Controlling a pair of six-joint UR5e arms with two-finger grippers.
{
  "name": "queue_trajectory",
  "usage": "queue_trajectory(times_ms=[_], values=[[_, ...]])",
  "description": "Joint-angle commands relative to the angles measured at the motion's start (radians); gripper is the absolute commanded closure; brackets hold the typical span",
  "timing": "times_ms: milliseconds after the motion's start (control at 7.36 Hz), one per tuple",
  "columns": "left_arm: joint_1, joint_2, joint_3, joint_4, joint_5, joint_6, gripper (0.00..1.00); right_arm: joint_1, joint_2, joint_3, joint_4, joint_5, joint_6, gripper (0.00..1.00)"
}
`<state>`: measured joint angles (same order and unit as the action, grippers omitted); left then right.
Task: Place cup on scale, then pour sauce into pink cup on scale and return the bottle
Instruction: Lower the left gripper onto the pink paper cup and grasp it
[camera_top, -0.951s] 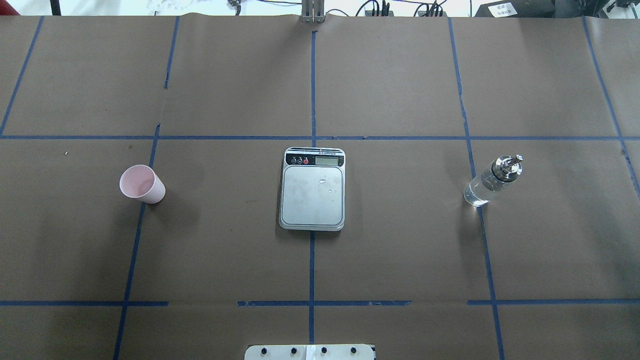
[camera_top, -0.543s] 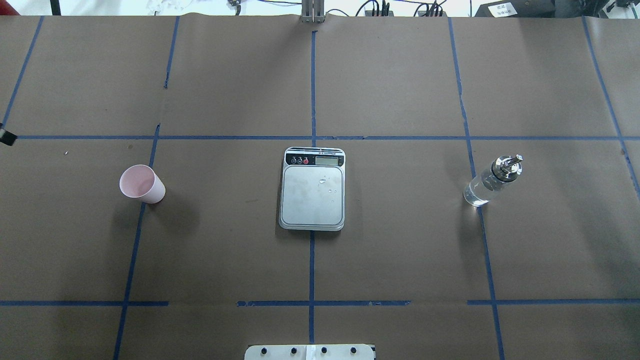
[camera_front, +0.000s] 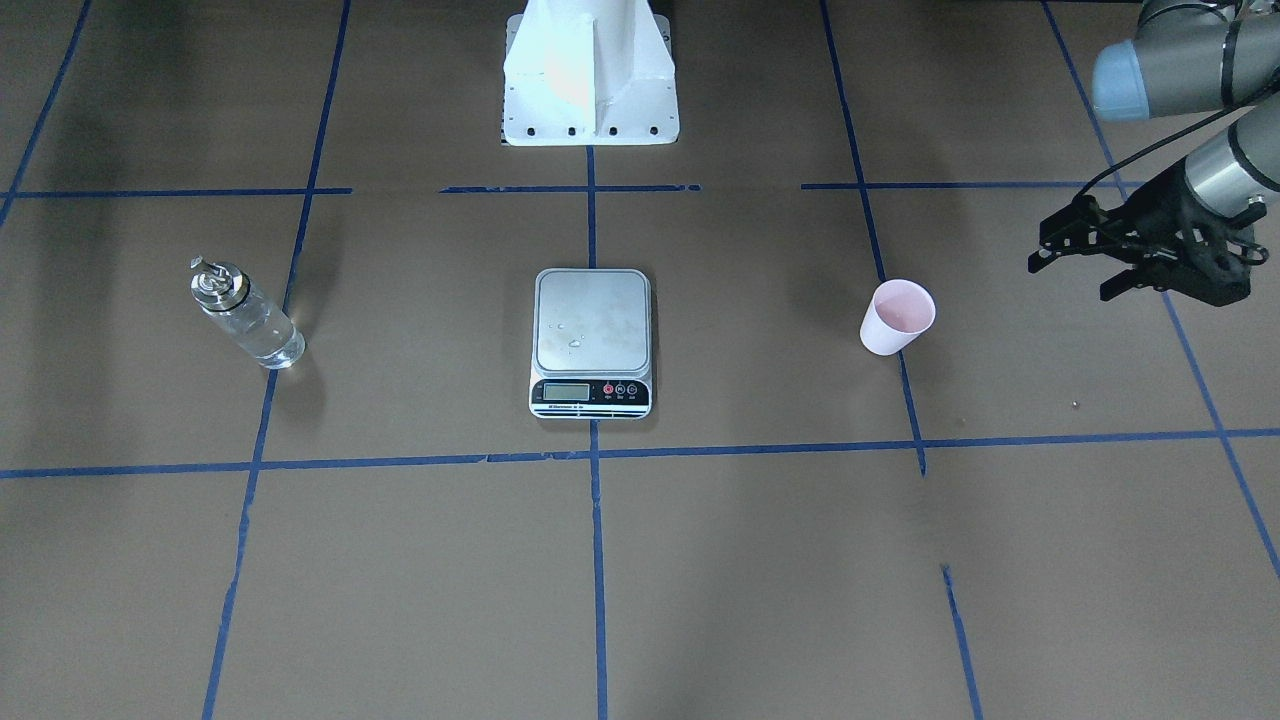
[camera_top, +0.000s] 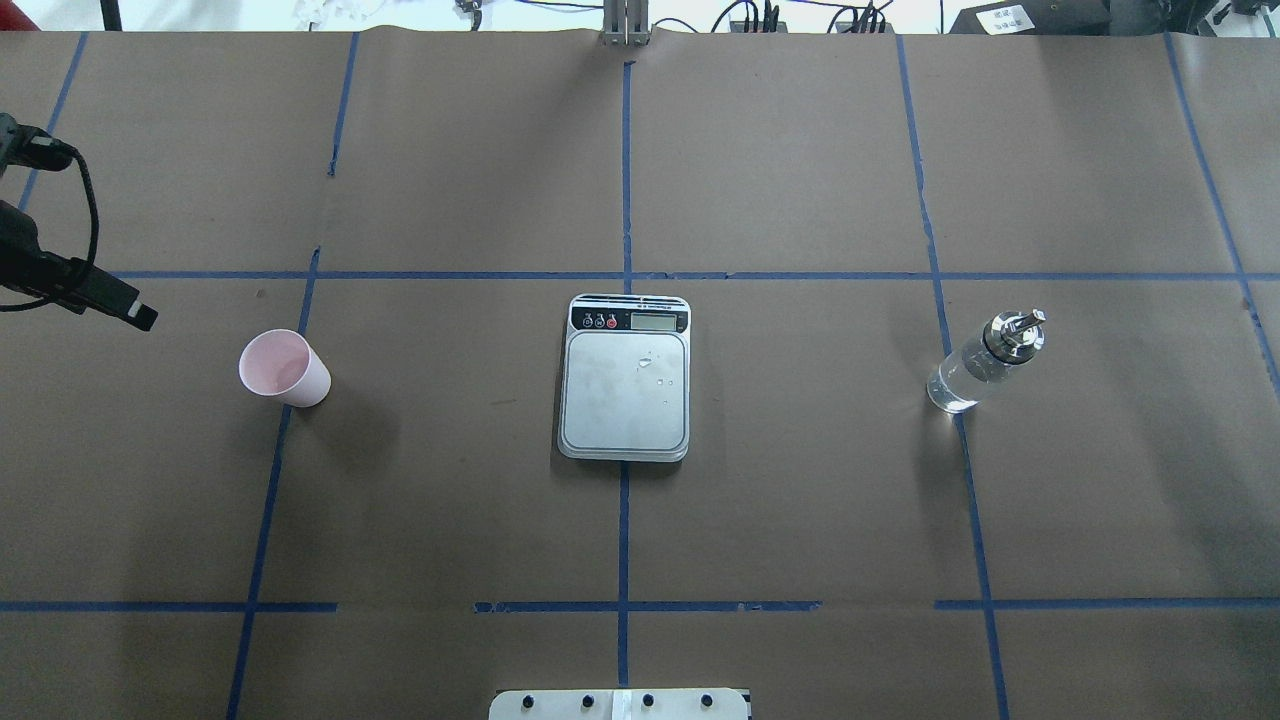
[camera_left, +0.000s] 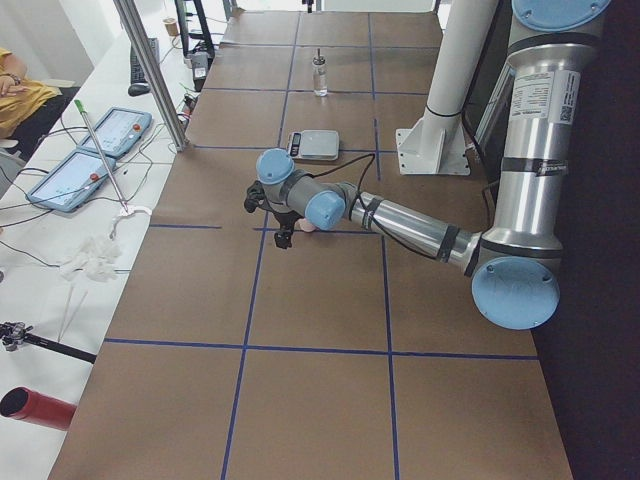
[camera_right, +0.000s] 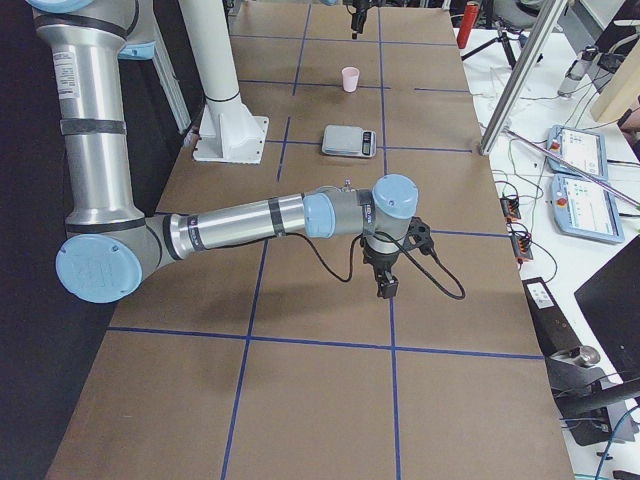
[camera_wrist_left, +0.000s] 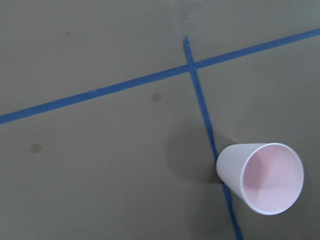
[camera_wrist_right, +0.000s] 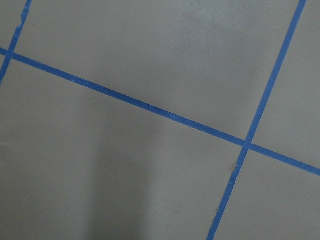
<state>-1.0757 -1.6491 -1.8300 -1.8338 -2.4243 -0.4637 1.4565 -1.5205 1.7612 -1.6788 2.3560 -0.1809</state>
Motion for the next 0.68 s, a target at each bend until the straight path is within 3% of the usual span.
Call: queue_trajectory(times_ms=[0, 272, 543], values=[[0.092, -0.031, 0.001, -0.013, 0.094, -0.084, 0.0, -0.008, -0.007, 0.014, 0.001, 0.003, 0.039, 0.0], [0.126, -0.051, 0.015, -0.013, 0.105, -0.133, 0.0, -0.021, -0.007, 0.037, 0.001, 0.003, 0.052, 0.0], [0.176, -0.078, 0.037, -0.012, 0.174, -0.241, 0.0, -0.024, -0.007, 0.047, 0.001, 0.005, 0.055, 0.0]])
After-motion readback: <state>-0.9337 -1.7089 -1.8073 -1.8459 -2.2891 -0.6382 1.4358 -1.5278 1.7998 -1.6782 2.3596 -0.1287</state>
